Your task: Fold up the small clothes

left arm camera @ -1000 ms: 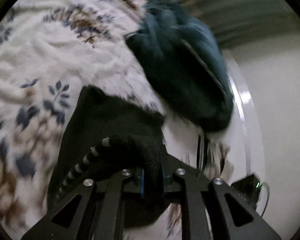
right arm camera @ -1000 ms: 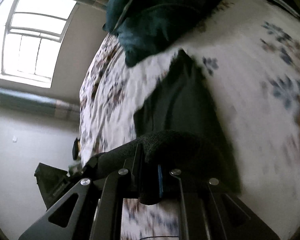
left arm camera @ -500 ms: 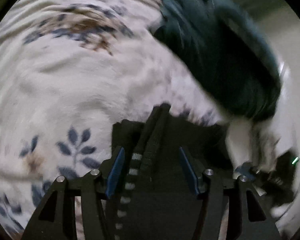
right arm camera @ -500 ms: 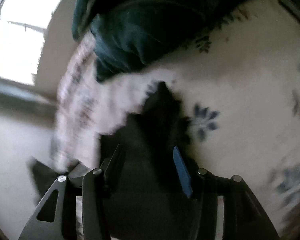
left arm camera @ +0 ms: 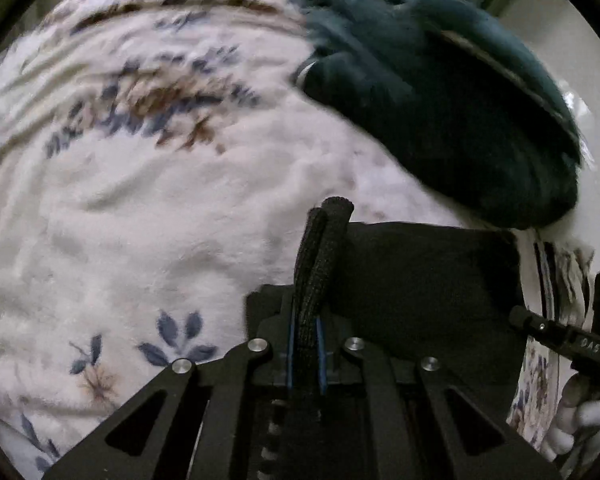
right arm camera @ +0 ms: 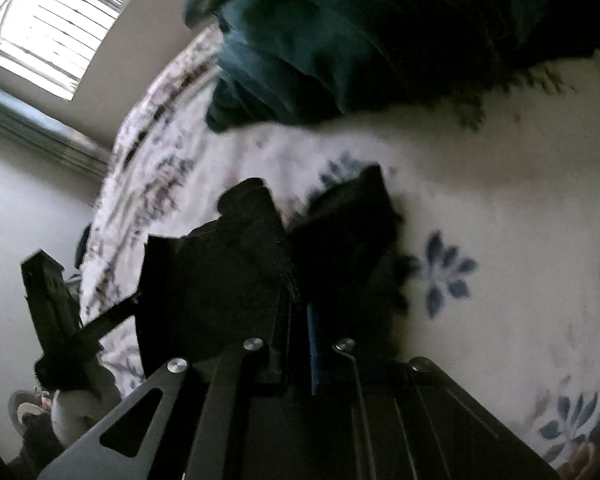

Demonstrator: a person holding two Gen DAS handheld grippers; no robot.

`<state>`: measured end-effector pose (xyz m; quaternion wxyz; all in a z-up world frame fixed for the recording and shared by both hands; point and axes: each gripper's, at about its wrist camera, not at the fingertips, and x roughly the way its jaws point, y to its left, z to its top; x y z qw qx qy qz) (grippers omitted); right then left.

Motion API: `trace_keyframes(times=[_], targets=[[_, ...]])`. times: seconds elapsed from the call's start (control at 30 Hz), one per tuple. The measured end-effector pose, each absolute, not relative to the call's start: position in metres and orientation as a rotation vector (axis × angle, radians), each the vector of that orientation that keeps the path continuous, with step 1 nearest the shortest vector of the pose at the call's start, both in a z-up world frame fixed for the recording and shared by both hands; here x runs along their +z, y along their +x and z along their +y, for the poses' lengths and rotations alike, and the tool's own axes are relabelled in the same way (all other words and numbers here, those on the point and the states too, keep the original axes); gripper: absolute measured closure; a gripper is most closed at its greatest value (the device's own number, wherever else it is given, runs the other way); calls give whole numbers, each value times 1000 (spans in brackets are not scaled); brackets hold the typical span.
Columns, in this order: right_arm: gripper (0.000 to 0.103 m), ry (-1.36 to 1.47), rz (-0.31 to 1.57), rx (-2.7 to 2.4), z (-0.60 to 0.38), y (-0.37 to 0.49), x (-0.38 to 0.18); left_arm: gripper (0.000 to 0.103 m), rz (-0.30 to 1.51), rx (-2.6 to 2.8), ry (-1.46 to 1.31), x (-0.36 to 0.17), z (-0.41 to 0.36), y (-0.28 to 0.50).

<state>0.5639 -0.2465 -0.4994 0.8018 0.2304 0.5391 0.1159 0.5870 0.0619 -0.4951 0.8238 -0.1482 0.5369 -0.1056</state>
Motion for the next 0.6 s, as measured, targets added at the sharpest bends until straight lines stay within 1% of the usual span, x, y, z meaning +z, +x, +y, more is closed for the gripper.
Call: trace_keyframes(times=[0.07, 0.1, 0.17, 0.2, 0.23, 0.3, 0.33, 0.37, 0.4, 0.43, 0.47, 0.5, 0.53, 0.57, 0.6], targets=[[96, 470, 1207, 206, -241, 580, -517, 96, 1231, -235, -334, -518, 60, 603], [96, 441, 1242, 196, -237, 586, -525, 92, 1271, -236, -356, -528, 61, 609], [93, 389, 1319, 137, -232, 596, -537, 92, 1281, -251, -414, -530, 66, 611], [88, 416, 1316, 112, -237, 596, -535, 89, 1279, -256, -422, -526, 68, 611], [75, 448, 1285, 87, -242, 595, -529, 85, 1267, -261, -417, -522, 68, 611], [62, 481, 1225, 89, -247, 593, -518, 82, 1241, -296, -395, -518, 65, 610], [59, 512, 1204, 141, -246, 594, -516, 82, 1246, -299, -367, -519, 62, 611], [51, 522, 1210, 178, -243, 597, -516, 82, 1256, -296, -342, -522, 60, 613], [49, 509, 1230, 198, -238, 601, -521, 81, 1267, -291, -319, -529, 58, 615], [50, 481, 1253, 206, -231, 606, -526, 81, 1268, -291, -326, -531, 59, 617], [55, 419, 1273, 197, -224, 612, -533, 80, 1270, -288, -352, -533, 63, 619], [89, 370, 1269, 164, -223, 613, -535, 79, 1271, -287, -374, -533, 65, 620], [96, 351, 1264, 130, -226, 615, -538, 79, 1272, -277, -426, -529, 71, 619], [96, 377, 1267, 114, -231, 615, -540, 77, 1261, -266, -472, -522, 77, 616], [96, 416, 1271, 96, -237, 615, -540, 72, 1240, -255, -481, -514, 81, 612]])
